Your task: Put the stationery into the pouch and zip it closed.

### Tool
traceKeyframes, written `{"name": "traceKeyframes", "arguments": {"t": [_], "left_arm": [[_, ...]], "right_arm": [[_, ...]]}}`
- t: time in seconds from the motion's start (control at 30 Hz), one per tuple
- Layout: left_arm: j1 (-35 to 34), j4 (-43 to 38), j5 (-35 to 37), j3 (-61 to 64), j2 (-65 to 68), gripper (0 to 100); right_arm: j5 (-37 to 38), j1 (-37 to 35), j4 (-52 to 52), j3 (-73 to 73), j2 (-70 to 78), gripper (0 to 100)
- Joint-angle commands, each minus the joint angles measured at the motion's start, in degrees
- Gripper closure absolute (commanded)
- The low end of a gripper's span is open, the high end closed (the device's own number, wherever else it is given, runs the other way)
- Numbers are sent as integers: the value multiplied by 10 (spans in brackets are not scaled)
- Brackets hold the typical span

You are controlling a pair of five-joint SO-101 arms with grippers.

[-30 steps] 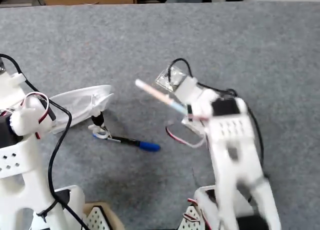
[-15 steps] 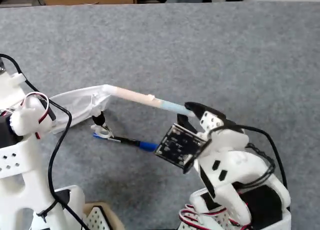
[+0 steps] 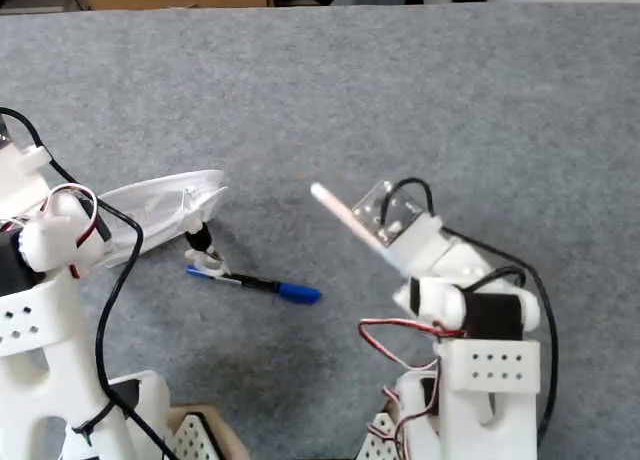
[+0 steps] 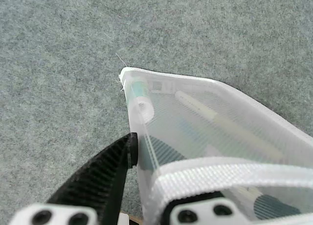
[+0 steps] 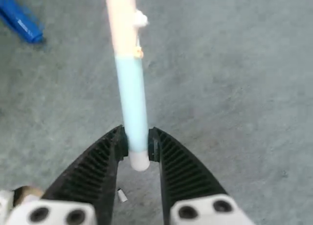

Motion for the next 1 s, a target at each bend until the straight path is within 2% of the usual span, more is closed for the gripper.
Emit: {"name": "traceKeyframes", "arguments": {"t": [0.0, 0.17, 0.43, 0.63, 0.7, 0.87, 0.97], "left_arm": [[7, -1, -4, -7, -9, 971], [7, -1, -4, -7, -9, 971], [7, -1, -4, -7, -9, 971], [7, -1, -4, -7, -9, 971], [7, -1, -4, -7, -9, 971], [7, -1, -4, -7, -9, 971], [7, -1, -4, -7, -9, 971]], "right_arm": [[20, 10, 2, 9, 3, 986], [27, 18, -4, 29, 51, 986], [27, 114, -106, 30, 251, 986], [25, 122, -142, 35, 269, 985], [25, 122, -142, 35, 269, 957], [28, 119, -142, 35, 273, 793], [28, 119, -142, 34, 273, 749]]}}
